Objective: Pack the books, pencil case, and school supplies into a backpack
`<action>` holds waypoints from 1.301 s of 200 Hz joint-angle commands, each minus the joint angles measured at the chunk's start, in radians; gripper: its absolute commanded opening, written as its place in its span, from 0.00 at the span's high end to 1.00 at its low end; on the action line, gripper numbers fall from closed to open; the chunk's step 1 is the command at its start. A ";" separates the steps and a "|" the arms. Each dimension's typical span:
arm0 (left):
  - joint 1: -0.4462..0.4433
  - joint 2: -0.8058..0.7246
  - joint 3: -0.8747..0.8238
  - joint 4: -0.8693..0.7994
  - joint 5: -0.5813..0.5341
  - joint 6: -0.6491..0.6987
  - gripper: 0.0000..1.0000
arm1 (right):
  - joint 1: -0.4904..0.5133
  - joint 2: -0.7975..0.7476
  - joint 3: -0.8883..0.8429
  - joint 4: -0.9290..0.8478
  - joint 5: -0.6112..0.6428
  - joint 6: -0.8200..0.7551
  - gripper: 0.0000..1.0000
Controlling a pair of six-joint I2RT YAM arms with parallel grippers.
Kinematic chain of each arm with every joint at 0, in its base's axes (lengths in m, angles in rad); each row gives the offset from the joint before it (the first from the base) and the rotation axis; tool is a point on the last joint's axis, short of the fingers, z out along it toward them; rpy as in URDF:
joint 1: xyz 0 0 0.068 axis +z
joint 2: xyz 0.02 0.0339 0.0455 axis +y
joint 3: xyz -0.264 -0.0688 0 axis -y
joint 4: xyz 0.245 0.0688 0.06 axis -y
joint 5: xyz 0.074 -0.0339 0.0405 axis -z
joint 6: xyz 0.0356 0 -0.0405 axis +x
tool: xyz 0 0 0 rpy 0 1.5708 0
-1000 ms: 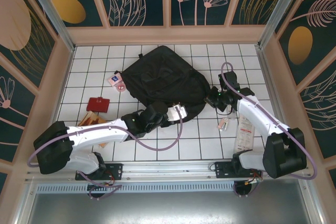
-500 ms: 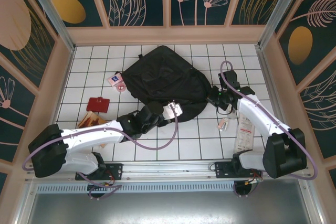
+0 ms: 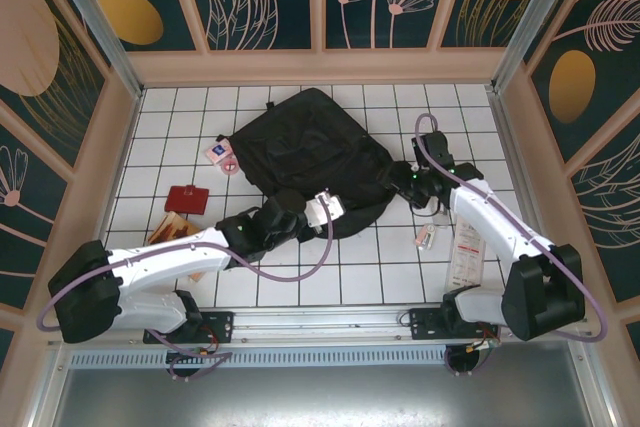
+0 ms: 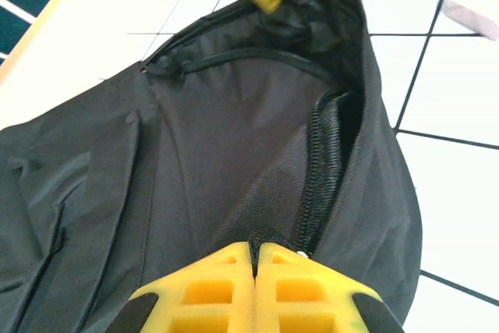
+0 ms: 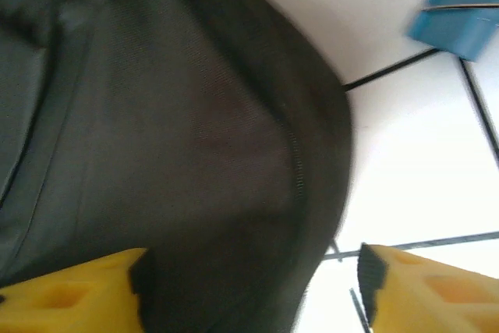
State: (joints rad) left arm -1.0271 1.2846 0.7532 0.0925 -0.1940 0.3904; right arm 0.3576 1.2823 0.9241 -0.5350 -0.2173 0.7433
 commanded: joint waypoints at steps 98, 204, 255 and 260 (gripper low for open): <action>-0.068 0.073 0.120 0.029 0.215 -0.096 1.00 | 0.130 -0.103 -0.118 0.044 -0.058 0.203 0.19; -0.096 0.095 0.130 0.045 0.064 -0.042 1.00 | 0.150 -0.143 -0.110 -0.076 -0.077 0.238 0.22; -0.096 0.092 0.145 0.045 0.038 -0.040 1.00 | 0.170 -0.221 -0.136 -0.046 -0.118 0.387 0.32; -0.096 0.090 0.143 0.048 0.039 -0.042 1.00 | 0.172 -0.224 -0.139 -0.044 -0.117 0.396 0.33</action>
State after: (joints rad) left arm -1.1152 1.3823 0.8608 0.0765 -0.1383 0.3363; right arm 0.5140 1.0901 0.8001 -0.5667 -0.3134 1.0534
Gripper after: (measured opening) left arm 0.059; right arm 0.703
